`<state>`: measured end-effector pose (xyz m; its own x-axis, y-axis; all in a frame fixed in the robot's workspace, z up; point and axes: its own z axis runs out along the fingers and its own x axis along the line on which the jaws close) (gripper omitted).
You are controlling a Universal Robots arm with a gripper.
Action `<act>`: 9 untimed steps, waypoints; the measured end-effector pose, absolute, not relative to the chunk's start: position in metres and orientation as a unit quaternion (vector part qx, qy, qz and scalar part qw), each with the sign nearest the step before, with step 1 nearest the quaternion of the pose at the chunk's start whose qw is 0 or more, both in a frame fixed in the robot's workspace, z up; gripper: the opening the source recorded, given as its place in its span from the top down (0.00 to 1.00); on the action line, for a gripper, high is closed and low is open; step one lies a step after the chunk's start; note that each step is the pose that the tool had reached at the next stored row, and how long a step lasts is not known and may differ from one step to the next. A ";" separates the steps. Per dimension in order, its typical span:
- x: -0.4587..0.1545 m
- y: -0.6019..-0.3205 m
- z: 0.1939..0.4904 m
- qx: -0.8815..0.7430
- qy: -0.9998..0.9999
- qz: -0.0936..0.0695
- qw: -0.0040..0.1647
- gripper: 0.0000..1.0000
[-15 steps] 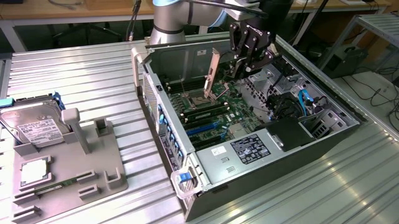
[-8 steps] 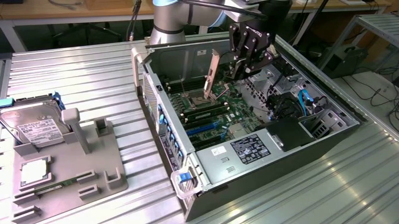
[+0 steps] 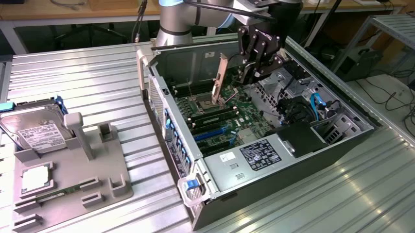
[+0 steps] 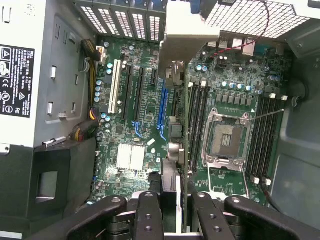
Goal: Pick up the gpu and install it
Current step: 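Insert the gpu into the slot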
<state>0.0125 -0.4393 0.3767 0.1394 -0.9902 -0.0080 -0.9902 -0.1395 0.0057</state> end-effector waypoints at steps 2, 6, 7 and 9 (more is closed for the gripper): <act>0.012 -0.439 0.376 -0.755 0.656 0.005 0.000 0.72; 0.012 -0.439 0.374 -0.755 0.656 0.005 0.000 0.72; 0.012 -0.439 0.373 -0.755 0.656 0.005 0.000 0.72; 0.012 -0.439 0.364 -0.743 0.670 0.005 0.001 0.72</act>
<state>0.0125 -0.4394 0.3636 0.1030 -0.9947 -0.0080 -0.9947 -0.1030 0.0057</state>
